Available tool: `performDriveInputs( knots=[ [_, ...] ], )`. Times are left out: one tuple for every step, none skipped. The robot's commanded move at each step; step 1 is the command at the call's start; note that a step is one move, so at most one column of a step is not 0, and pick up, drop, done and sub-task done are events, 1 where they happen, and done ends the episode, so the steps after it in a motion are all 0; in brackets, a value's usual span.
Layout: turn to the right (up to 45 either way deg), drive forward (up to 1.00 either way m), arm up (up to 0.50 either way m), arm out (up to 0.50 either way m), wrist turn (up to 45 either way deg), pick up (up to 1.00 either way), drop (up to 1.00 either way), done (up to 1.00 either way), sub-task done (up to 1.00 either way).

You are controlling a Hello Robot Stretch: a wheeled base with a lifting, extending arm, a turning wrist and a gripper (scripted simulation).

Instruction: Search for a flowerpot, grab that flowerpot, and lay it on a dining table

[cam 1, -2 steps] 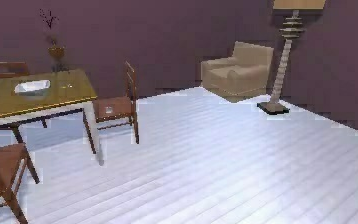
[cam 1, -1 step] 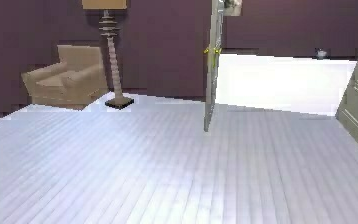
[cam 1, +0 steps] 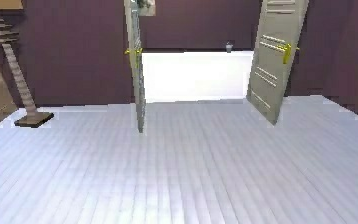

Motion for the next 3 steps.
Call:
performDriveInputs(
  knots=[
    [0.0, 1.0, 0.0, 0.0, 0.0, 0.0, 0.0, 0.0, 0.0],
    [0.0, 1.0, 0.0, 0.0, 0.0, 0.0, 0.0, 0.0, 0.0],
    [18.0, 0.0, 0.0, 0.0, 0.0, 0.0, 0.0, 0.0, 0.0]
  ],
)
